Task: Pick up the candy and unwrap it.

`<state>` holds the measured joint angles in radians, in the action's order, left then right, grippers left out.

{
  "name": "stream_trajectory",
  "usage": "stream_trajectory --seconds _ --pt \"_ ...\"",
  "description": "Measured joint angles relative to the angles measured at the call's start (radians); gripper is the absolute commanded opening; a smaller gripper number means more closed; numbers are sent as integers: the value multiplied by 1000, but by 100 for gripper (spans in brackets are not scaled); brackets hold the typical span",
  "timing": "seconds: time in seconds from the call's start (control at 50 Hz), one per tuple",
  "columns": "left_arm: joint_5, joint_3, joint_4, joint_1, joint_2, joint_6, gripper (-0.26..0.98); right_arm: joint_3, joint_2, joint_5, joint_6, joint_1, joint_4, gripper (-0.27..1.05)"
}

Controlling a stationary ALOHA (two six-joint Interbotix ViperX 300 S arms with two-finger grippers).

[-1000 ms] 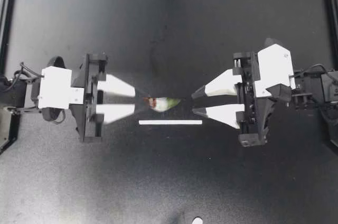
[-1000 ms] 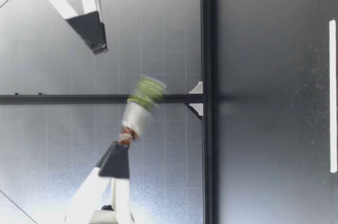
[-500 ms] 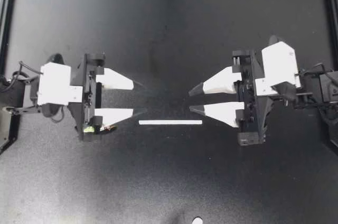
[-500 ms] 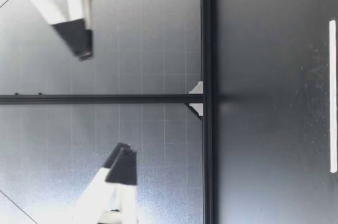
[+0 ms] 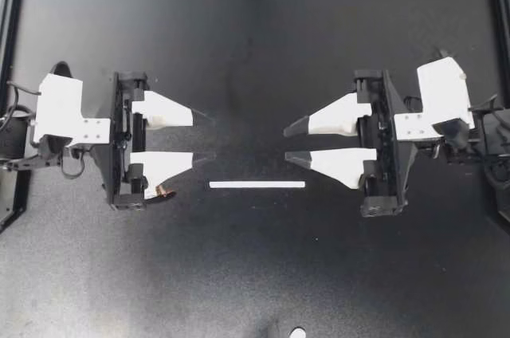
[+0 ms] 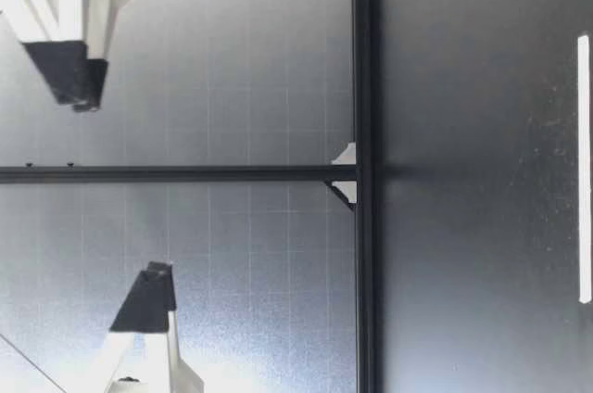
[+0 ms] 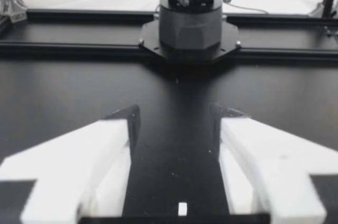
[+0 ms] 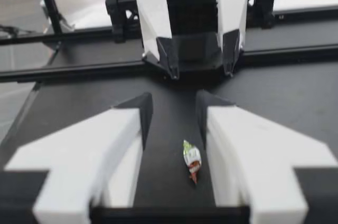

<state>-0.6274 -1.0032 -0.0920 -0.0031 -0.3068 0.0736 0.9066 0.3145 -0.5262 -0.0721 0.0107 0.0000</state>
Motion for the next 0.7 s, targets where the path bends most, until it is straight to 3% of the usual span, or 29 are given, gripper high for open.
stream_trajectory --seconds 0.7 --pt "2 -3 0 0 0 0 38 11 -15 -75 -5 0 2 42"
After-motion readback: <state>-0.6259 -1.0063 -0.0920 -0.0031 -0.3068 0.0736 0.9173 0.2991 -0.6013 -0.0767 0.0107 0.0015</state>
